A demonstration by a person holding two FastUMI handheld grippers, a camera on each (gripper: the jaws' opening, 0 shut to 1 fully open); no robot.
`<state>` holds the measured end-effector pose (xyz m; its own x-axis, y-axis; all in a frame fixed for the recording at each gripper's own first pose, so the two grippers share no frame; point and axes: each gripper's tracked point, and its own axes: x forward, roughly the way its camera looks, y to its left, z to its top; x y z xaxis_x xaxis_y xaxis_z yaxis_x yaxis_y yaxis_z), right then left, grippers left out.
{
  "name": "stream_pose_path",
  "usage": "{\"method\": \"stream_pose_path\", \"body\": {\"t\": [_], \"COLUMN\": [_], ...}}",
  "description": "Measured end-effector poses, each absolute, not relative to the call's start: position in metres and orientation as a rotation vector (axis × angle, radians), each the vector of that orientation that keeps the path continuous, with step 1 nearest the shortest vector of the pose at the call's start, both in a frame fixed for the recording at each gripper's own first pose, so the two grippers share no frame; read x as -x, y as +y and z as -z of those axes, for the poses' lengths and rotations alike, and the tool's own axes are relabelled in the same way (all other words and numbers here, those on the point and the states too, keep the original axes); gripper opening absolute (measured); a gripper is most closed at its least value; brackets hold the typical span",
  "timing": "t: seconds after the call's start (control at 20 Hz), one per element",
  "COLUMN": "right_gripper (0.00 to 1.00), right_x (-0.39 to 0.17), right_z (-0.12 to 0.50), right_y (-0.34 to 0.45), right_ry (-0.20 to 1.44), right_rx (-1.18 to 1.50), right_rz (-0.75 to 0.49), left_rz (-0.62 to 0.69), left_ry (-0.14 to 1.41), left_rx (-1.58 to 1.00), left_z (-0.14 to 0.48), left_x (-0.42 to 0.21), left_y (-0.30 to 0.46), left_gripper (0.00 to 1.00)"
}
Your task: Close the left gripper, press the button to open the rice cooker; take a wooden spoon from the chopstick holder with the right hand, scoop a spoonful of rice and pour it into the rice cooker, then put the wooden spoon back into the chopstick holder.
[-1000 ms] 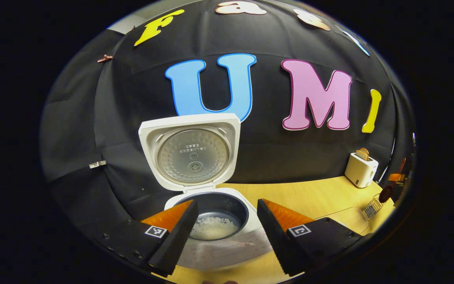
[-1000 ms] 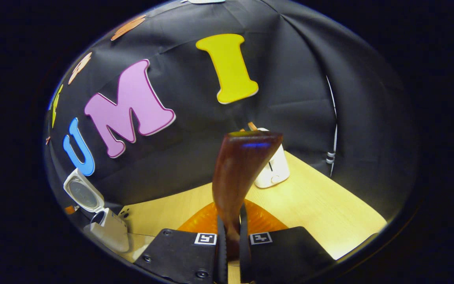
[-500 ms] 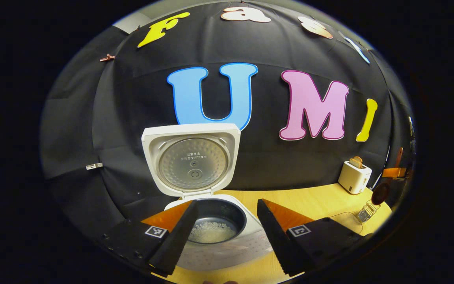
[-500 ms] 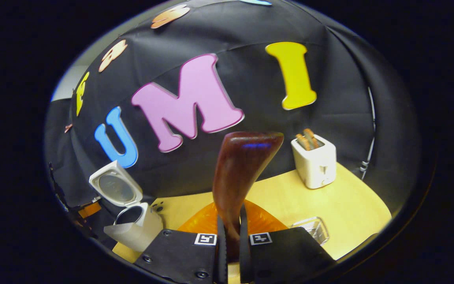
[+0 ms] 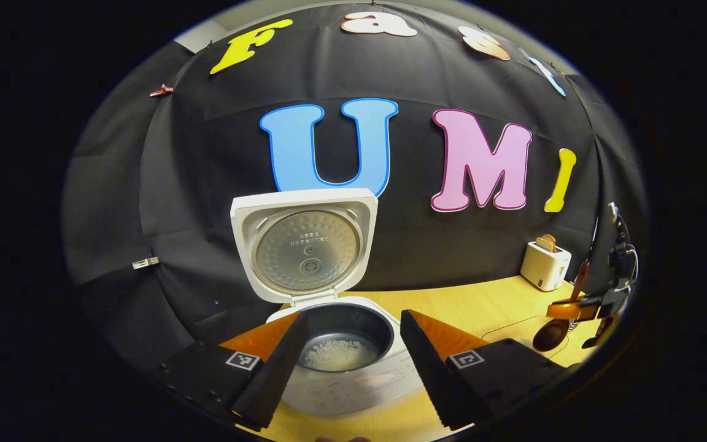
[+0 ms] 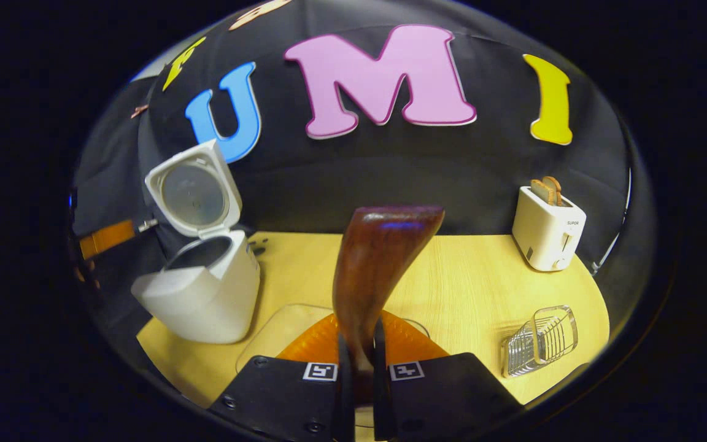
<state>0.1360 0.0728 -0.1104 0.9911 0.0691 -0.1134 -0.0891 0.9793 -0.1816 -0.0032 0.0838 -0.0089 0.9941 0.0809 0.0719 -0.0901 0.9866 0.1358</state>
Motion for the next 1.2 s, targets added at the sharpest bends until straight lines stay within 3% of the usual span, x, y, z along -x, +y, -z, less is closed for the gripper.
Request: {"method": "stream_pose_path", "body": {"t": [0.4,0.95,1.2], "right_gripper": [0.16,0.16,0.16], "right_x": [-0.148,-0.164,-0.170], "right_z": [0.162,0.172,0.166], "right_y": [0.068,0.113,0.103], "right_ry": [0.206,0.227,0.217], "right_rx": [0.234,-0.121,-0.431], "right_rz": [-0.027,-0.038,-0.016], "left_rz": [-0.043,-0.051,-0.053], "left_ry": [-0.062,-0.053,-0.066], "left_rx": [-0.151,-0.134,-0.134], "left_z": [0.012,0.013,0.007], "left_x": [-0.012,-0.026,-0.028], "left_y": [0.092,0.113,0.117], "left_gripper": [0.96,0.96,0.96]}}
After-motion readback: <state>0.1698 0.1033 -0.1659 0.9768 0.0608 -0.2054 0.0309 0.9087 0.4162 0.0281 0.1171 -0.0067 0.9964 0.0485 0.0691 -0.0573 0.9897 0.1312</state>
